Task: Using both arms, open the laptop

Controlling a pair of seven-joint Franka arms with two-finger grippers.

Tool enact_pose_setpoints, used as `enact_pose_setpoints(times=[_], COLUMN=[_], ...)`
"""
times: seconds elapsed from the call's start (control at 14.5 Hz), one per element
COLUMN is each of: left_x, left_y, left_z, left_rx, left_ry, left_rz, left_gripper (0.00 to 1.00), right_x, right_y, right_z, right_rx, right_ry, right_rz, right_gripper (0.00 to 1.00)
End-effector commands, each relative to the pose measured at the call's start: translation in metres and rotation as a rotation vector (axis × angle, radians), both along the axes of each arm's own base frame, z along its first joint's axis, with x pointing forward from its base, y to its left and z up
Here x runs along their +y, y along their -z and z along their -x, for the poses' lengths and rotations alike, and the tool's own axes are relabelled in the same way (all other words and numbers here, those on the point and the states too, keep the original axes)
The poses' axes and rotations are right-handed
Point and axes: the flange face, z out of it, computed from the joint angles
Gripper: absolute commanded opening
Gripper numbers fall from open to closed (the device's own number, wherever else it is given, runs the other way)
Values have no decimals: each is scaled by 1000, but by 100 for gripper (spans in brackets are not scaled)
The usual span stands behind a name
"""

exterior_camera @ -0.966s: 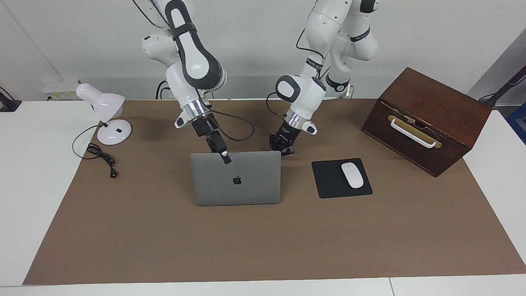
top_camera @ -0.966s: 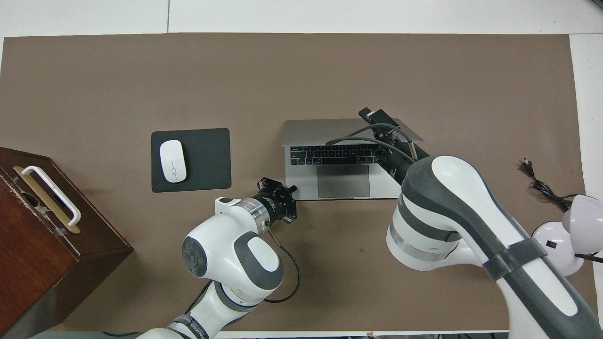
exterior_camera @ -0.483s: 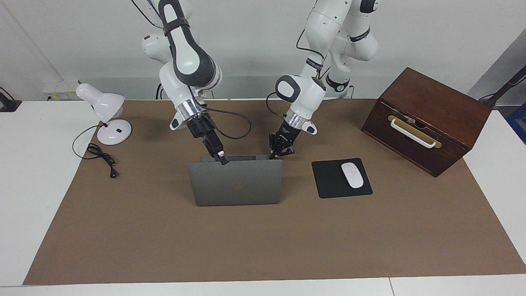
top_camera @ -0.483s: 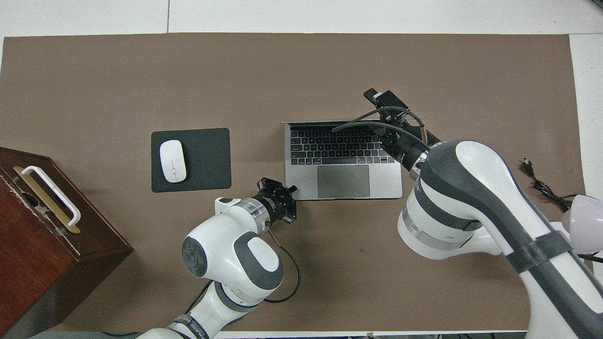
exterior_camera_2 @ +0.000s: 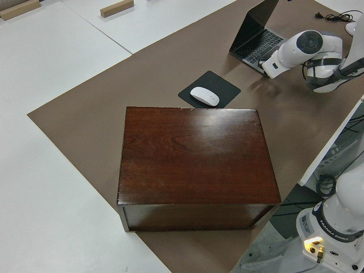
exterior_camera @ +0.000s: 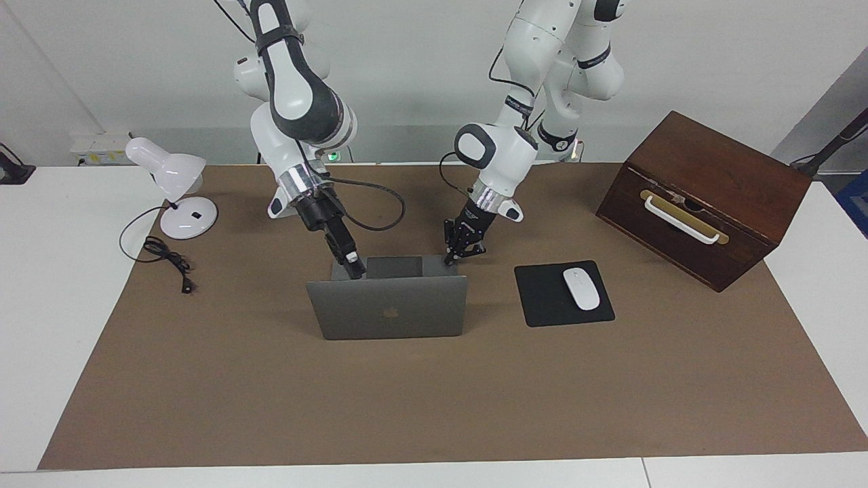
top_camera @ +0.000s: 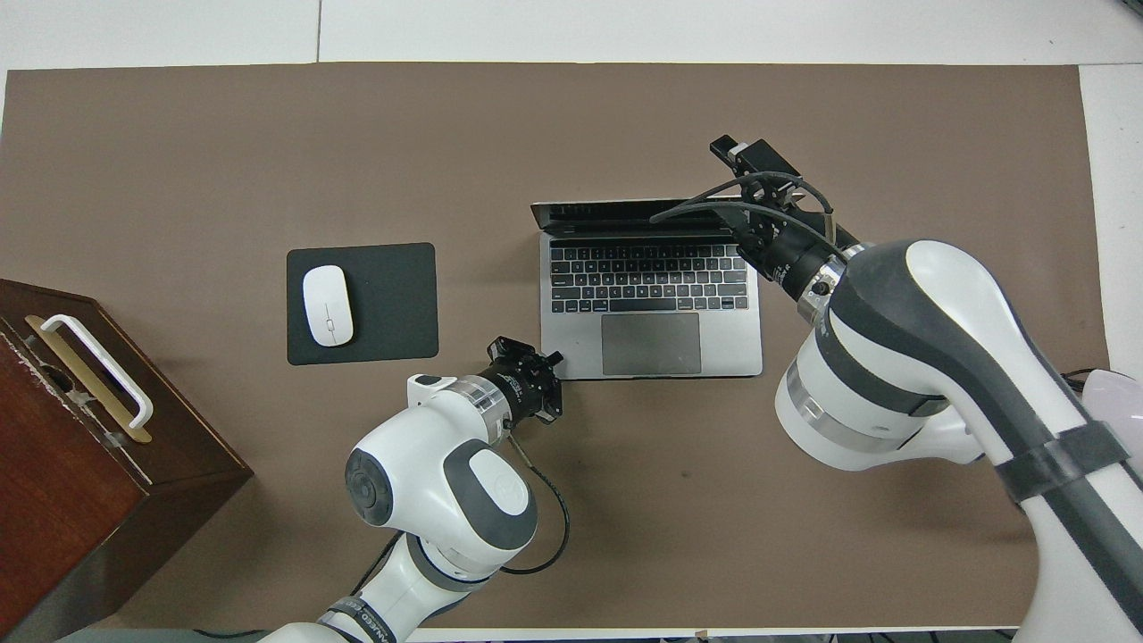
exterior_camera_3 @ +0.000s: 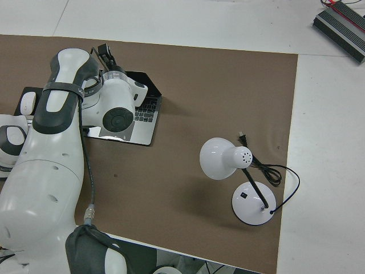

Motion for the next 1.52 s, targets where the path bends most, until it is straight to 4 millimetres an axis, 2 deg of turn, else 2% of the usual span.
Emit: enact_pose_setpoints(times=[0.0, 0.14, 0.41, 0.55, 0.97, 1.24, 1.31, 1.45], left_x=[-8, -10, -10, -10, -6, 13, 23, 41], left_y=[9, 5, -9, -17, -31, -51, -56, -68], left_z=[-2, -3, -10, -12, -16, -30, -34, -40], left_rx=[8, 1, -25, -35, -66, -154, -184, -253], left_ry=[-16, -12, -15, -20, -27, 20, 38, 88], left_rz=[-1, 2, 19, 30, 36, 8, -9, -50], left_gripper=[0, 0, 0, 0, 0, 0, 0, 0], right_x=[-4, -6, -4, -7, -7, 8, 11, 31], right_y=[-1, -2, 9, 11, 12, 10, 5, -12], right_z=[-18, -22, -27, -36, -49, -43, -42, -31], right_rx=[-31, -35, -22, -27, -37, -19, -13, -13], right_ry=[-16, -14, -18, -18, -21, -19, -11, -14], right_rz=[15, 17, 30, 29, 29, 3, -20, -53], right_gripper=[100, 100, 100, 100, 100, 100, 100, 100])
